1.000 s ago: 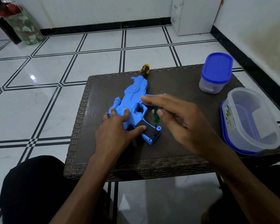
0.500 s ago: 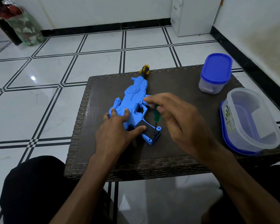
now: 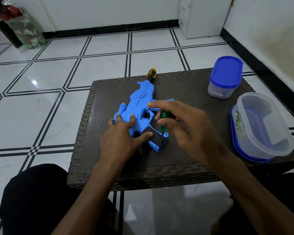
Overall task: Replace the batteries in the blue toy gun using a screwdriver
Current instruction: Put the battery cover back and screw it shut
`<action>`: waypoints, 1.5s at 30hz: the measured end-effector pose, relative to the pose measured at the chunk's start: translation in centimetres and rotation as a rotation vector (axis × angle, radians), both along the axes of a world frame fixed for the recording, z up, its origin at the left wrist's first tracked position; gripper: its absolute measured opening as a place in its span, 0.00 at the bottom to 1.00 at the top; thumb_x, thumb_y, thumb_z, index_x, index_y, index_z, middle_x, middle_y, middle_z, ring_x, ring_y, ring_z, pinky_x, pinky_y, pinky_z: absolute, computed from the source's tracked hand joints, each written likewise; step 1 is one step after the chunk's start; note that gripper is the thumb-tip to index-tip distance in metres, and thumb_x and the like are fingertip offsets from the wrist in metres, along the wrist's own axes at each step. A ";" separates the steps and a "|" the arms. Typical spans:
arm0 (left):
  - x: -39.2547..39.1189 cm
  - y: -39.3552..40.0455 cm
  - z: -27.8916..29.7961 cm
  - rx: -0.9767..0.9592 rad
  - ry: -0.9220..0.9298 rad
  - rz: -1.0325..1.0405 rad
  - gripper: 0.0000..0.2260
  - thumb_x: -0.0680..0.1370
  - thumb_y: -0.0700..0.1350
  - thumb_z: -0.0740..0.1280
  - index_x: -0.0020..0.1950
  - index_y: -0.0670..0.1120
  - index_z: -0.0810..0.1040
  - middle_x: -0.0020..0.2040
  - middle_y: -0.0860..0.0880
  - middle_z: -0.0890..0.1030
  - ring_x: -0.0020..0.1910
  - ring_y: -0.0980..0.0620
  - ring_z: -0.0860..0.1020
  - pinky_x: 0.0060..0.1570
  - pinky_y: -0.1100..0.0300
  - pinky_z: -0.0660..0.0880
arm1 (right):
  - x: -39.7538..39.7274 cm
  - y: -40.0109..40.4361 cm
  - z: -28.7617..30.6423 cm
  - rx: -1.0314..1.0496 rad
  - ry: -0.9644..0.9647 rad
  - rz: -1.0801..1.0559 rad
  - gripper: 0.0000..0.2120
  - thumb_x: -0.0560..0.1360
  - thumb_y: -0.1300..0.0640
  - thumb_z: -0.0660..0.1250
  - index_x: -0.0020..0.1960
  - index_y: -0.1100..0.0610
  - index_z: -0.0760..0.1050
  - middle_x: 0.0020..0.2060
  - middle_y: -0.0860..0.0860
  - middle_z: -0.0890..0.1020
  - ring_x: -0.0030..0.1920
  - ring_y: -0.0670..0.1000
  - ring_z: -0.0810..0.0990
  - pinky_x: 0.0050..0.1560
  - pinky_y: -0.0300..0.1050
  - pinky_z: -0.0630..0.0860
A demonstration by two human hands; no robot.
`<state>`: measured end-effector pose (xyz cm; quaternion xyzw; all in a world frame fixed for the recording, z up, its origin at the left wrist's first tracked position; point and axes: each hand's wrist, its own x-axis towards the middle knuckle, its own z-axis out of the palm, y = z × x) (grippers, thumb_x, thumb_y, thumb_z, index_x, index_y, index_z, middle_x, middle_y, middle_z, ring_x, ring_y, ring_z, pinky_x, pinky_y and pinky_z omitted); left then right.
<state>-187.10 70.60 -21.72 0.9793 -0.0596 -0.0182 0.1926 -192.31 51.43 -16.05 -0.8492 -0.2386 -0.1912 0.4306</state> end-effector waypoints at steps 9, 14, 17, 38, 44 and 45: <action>0.0 0.2 -0.1 -0.012 -0.004 0.003 0.35 0.66 0.73 0.65 0.70 0.60 0.68 0.76 0.48 0.63 0.75 0.47 0.60 0.58 0.46 0.73 | -0.2 -0.2 0.0 -0.015 0.046 0.030 0.16 0.82 0.65 0.58 0.69 0.61 0.72 0.61 0.52 0.79 0.62 0.45 0.77 0.62 0.36 0.71; 0.0 0.1 -0.1 -0.014 -0.008 -0.003 0.35 0.67 0.72 0.65 0.71 0.59 0.68 0.76 0.47 0.62 0.75 0.47 0.60 0.58 0.48 0.73 | 0.1 -0.2 -0.2 -0.035 0.013 -0.002 0.13 0.79 0.65 0.66 0.63 0.59 0.78 0.47 0.48 0.80 0.48 0.44 0.78 0.52 0.32 0.72; -0.1 0.1 0.0 -0.010 -0.013 -0.008 0.36 0.67 0.72 0.65 0.71 0.59 0.68 0.76 0.47 0.62 0.74 0.47 0.60 0.58 0.49 0.72 | 0.1 -0.2 -0.1 -0.091 -0.008 -0.024 0.12 0.80 0.60 0.66 0.63 0.58 0.78 0.49 0.49 0.79 0.50 0.44 0.78 0.53 0.33 0.71; -0.2 -0.2 0.1 0.014 -0.001 0.003 0.35 0.67 0.71 0.65 0.72 0.59 0.67 0.77 0.47 0.61 0.76 0.47 0.58 0.59 0.48 0.72 | -0.2 -0.3 0.0 0.003 0.040 0.047 0.16 0.80 0.70 0.61 0.65 0.61 0.76 0.52 0.52 0.81 0.54 0.48 0.80 0.56 0.36 0.74; -0.1 0.0 0.1 0.008 -0.004 -0.003 0.36 0.67 0.72 0.65 0.72 0.59 0.67 0.77 0.47 0.61 0.75 0.47 0.59 0.59 0.47 0.72 | 0.0 -0.3 -0.3 -0.080 -0.025 -0.024 0.13 0.79 0.61 0.66 0.63 0.59 0.78 0.52 0.50 0.79 0.52 0.44 0.78 0.54 0.36 0.74; -0.1 0.1 0.1 0.005 -0.004 -0.004 0.36 0.67 0.72 0.65 0.71 0.60 0.67 0.77 0.47 0.62 0.75 0.46 0.59 0.59 0.47 0.73 | 0.0 -0.3 -0.2 -0.053 -0.005 -0.001 0.15 0.80 0.61 0.64 0.66 0.60 0.76 0.56 0.50 0.79 0.57 0.44 0.78 0.58 0.37 0.74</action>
